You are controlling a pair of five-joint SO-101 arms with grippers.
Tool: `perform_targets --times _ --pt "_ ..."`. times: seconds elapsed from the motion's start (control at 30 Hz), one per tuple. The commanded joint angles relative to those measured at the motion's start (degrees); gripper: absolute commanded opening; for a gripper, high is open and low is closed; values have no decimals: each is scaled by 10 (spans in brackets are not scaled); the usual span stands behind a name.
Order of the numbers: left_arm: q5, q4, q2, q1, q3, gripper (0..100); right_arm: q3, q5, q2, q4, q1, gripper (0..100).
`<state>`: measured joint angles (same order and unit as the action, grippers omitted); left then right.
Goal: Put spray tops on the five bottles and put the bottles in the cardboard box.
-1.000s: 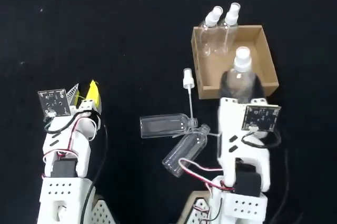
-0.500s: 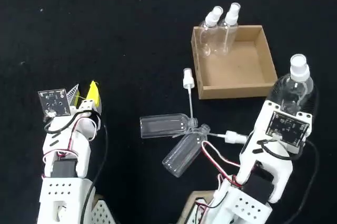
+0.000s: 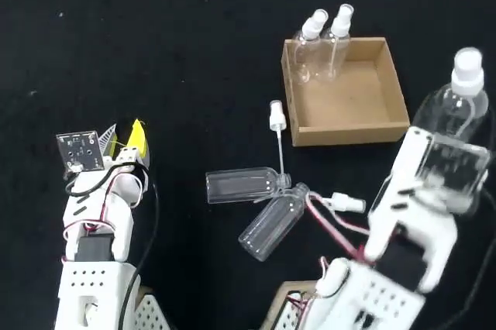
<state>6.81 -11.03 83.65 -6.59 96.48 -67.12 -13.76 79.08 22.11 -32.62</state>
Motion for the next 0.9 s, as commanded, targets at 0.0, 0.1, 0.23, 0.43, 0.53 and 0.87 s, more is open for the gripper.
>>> perform_targets --times 0.0,0.1,0.23,0.43,0.53,0.87 --pt "4 -1 3 -2 14 137 32 2 -118 -96 -20 11" --pt "4 -1 3 -1 14 137 3 3 -201 -217 -43 11" --pt "4 0 3 -1 14 137 -34 4 -301 -373 -73 11" --pt "4 0 3 -1 14 137 -40 5 -451 -516 -98 11" --pt "4 0 3 -1 14 137 -37 6 -528 -572 -100 11" --pt "4 0 2 -1 14 137 -3 91 -773 -795 -145 11"
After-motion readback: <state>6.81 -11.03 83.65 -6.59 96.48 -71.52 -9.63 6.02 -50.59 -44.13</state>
